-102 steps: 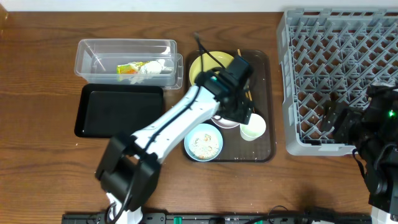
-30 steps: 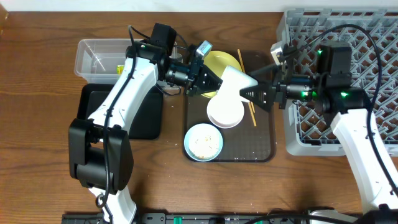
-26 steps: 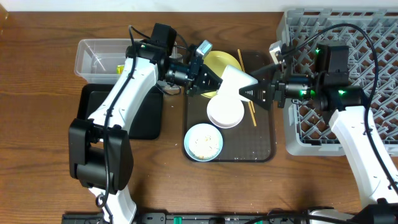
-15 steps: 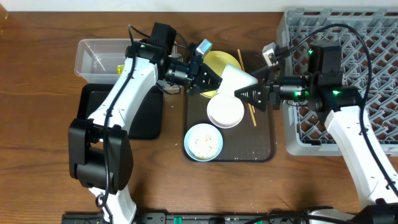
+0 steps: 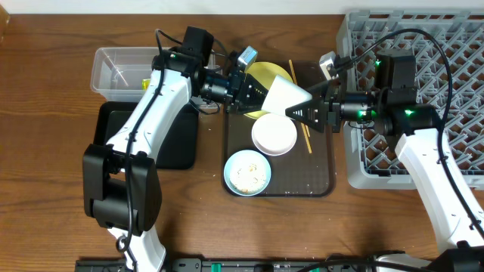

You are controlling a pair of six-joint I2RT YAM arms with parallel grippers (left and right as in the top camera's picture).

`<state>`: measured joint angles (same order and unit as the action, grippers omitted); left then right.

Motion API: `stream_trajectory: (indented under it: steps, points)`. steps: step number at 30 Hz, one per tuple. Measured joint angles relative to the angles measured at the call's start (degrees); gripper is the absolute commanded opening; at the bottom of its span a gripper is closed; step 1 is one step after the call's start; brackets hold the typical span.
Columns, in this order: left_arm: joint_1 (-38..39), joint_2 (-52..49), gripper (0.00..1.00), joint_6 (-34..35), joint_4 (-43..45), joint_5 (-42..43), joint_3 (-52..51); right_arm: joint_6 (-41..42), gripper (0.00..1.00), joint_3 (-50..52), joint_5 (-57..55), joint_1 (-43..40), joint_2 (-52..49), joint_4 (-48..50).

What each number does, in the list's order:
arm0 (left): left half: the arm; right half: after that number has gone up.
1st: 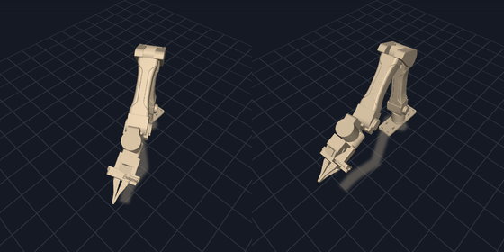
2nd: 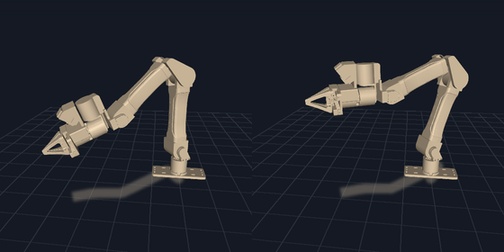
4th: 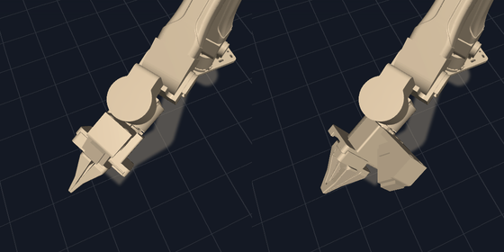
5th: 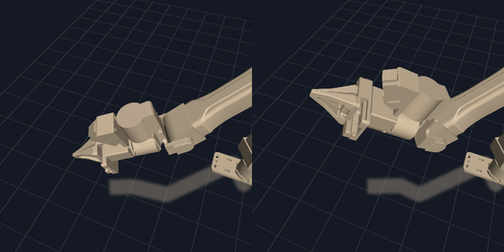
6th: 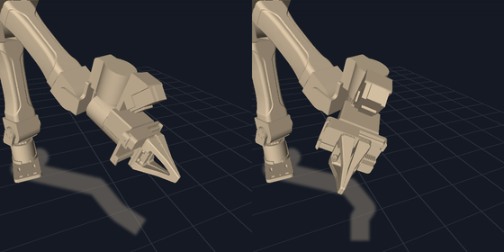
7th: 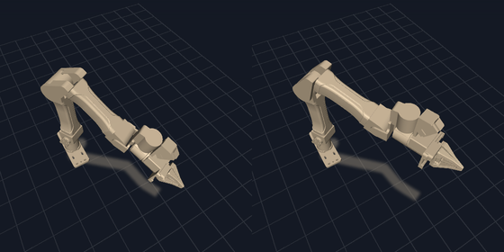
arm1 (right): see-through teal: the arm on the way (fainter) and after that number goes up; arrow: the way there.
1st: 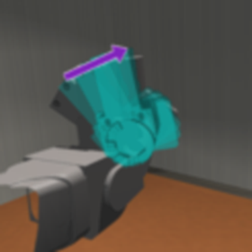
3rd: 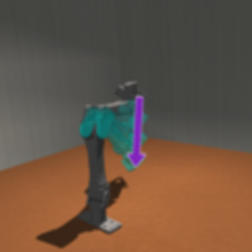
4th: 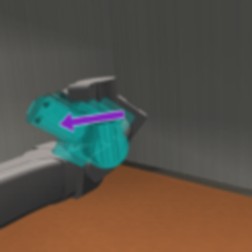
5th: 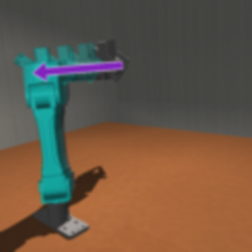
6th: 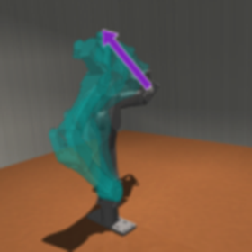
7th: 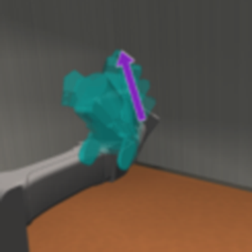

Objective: Sort waste into correct bins and load items into the dishwasher rack
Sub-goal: 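Hand the white cup from the left gripper to the right gripper, then place the white cup upright in the dish rack with the right gripper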

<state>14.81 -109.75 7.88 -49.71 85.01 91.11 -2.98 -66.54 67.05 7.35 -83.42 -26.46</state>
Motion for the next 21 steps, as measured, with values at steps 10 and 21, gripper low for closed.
stream_trajectory:
  steps: [10,21]
  points:
    - [-3.0,0.3,0.41,-0.1,5.9,-4.7,0.1,7.7,0.58,-0.1,-18.8,-8.8,5.7,-12.0]
    - [-3.1,12.7,0.48,-0.2,2.5,-40.2,0.2,11.9,0.51,-10.0,-51.6,-11.7,12.3,-42.2]
